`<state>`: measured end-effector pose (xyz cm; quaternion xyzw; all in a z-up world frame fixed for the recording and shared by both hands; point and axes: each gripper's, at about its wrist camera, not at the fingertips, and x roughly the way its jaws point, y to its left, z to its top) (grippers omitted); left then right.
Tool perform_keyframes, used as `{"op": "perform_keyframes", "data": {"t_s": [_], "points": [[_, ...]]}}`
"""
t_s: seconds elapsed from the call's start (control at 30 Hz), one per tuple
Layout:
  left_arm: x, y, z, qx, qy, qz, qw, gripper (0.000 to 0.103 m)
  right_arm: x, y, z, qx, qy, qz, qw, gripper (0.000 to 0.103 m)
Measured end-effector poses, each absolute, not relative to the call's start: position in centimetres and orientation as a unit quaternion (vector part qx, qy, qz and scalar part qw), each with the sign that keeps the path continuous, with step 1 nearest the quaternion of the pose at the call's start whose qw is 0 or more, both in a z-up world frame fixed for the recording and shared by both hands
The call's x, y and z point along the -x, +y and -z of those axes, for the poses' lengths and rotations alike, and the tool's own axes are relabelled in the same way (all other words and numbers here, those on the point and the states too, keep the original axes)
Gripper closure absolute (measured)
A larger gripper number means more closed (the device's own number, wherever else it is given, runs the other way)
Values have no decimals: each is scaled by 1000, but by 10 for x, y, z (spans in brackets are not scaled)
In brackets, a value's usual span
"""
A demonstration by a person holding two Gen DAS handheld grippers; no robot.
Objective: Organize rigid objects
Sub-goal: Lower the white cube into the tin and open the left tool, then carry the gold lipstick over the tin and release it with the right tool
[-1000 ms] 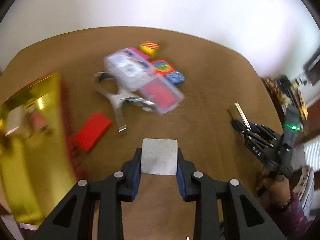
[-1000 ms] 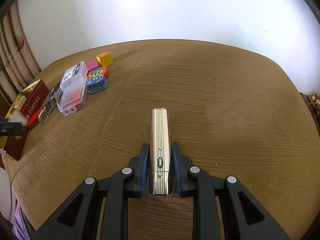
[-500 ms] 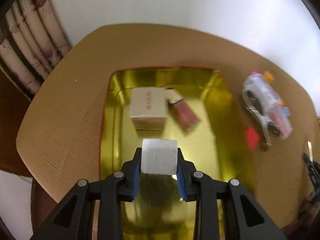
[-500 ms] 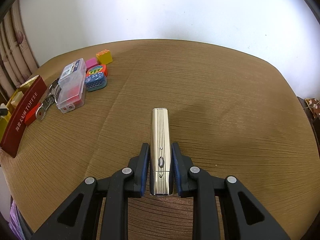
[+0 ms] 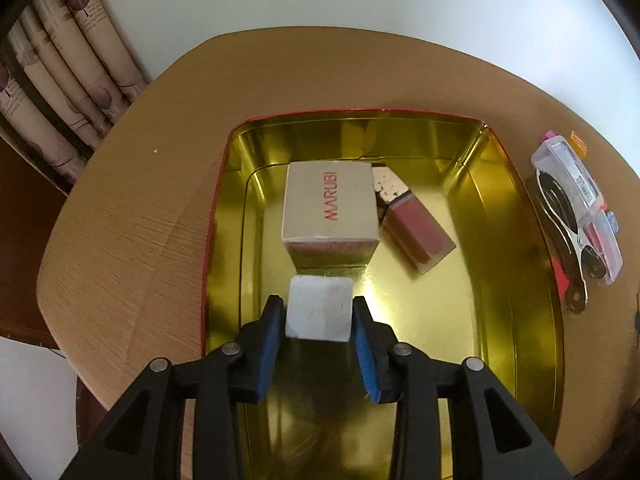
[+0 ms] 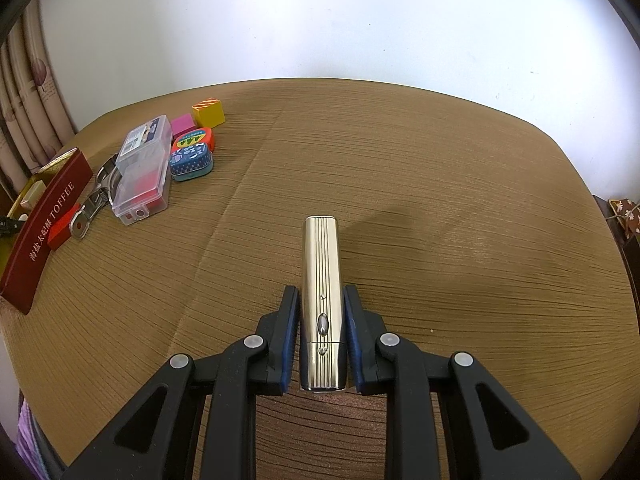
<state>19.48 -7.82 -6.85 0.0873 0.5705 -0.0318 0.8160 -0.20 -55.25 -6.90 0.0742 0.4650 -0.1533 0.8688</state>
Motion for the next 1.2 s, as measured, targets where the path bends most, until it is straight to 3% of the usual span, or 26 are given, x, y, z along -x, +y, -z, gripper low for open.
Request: {"op": "perform_keyframes", "data": {"t_s": [0.4, 0.73, 1.0, 1.2], "points": [[-114, -47, 13, 23, 499, 38, 865, 66, 7, -560, 64, -109, 469, 144, 865, 83], [-63, -10, 5, 61, 461, 8, 885, 66, 6, -536, 30, -233, 466, 72, 851, 83], [-61, 6, 8, 75, 449, 4, 890, 65, -103, -433, -30, -252, 463, -89, 845, 83], [-59, 4, 6, 72, 448, 12, 891, 65, -190, -334, -6, -191, 505, -142, 830, 83]]}}
